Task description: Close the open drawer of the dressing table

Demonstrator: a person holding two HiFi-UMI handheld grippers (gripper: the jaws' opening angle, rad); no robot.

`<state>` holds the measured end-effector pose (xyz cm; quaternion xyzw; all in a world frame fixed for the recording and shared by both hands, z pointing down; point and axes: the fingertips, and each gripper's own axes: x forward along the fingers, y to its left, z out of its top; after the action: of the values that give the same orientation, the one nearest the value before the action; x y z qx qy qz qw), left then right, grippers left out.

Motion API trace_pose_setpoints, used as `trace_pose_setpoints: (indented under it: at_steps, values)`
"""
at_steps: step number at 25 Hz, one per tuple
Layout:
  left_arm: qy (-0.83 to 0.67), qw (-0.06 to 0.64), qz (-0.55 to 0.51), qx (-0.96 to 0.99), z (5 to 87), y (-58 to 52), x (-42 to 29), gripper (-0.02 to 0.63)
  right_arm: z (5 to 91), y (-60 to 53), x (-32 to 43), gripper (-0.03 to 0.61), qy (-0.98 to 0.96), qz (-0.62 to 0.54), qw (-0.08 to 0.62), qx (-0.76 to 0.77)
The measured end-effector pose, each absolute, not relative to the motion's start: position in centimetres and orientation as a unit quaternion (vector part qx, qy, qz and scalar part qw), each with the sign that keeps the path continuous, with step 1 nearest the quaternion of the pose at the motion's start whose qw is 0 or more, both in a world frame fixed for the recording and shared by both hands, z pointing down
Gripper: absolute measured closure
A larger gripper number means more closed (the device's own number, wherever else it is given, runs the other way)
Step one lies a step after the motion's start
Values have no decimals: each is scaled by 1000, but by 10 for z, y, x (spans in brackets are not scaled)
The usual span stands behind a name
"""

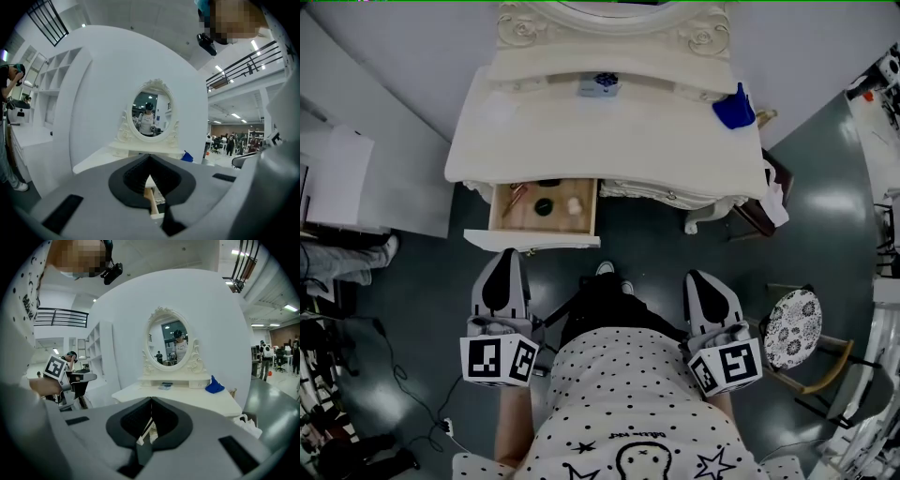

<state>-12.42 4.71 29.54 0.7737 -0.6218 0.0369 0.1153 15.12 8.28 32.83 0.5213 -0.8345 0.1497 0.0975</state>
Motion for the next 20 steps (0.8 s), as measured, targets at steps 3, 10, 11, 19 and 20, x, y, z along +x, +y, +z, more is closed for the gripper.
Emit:
trace_pose_setpoints:
  at_steps: [3,10,11,19,20]
  values:
    - [-628,117,37,769,296,26,-139,601,324,65,147,569,-830,142,106,529]
    - [-633,131,47,761,304,-16,-175,601,317,27,123,569,-823,152,111,536]
    - [-633,134,49,761,307,-21,-179,601,319,23,118,569,-823,155,113,535]
    - [-636,167,70,750,341,-32,-200,601,333,7,105,569,-817,170,129,535]
    - [-637,172,75,748,346,-30,-202,601,334,5,104,569,-818,170,132,534]
